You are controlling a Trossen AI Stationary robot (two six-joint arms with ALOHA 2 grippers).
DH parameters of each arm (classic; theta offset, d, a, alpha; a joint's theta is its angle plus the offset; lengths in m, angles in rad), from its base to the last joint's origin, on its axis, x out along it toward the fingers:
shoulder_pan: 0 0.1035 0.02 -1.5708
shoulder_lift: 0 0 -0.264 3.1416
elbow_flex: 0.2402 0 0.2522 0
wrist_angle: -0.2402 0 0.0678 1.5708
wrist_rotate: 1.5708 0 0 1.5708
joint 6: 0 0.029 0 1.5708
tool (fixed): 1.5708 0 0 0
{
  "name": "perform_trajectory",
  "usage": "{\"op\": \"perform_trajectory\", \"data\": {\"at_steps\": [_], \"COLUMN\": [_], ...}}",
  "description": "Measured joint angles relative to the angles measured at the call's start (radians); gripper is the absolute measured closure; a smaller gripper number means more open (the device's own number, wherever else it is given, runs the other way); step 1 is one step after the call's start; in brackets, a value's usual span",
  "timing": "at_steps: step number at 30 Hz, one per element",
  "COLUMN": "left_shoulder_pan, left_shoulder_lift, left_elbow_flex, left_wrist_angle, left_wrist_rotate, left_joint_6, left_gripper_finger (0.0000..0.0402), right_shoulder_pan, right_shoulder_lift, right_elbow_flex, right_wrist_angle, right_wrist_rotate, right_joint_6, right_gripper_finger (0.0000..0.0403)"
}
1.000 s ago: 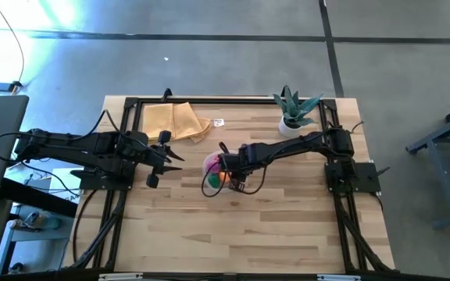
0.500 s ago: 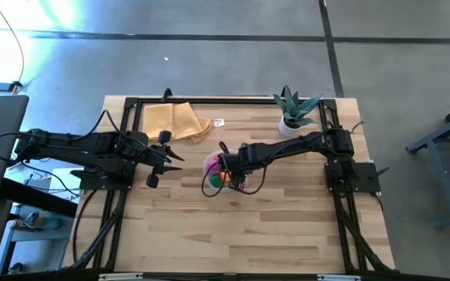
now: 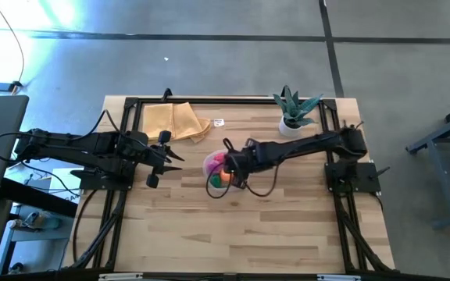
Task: Pick and placing Produce into tupperware
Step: Return to Home Position
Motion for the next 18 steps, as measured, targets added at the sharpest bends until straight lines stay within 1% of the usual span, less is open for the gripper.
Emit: {"op": "perform_trajectory", "data": {"at_steps": [4,10,15,18], "left_shoulder_pan": [0.000,0.000,0.000,0.000], "left_shoulder_lift": [0.000,0.000,0.000,0.000], "left_elbow_flex": [0.000,0.000,0.000,0.000], "left_wrist_angle": [0.000,0.000,0.000,0.000], "left_wrist_rotate": [0.000,0.000,0.000,0.000], "left_joint_6": [0.000,0.000,0.000,0.000], "left_gripper_finger": [0.0282,0.0282,0.0282,0.0282], "right_shoulder_pan": [0.045,0.146,0.228,0.273], "right_shoulder_lift": [-0.089,-0.206,-0.235,-0.236], "right_elbow_flex": [0.000,0.000,0.000,-0.001], "right_wrist_angle": [-0.079,-0.209,-0.383,-0.492], "right_wrist_rotate": [0.114,0.300,0.420,0.490], "right_joint_6": [0.047,0.150,0.268,0.386], "right_gripper_finger": [0.0226,0.0255,0.0261,0.0261]}}
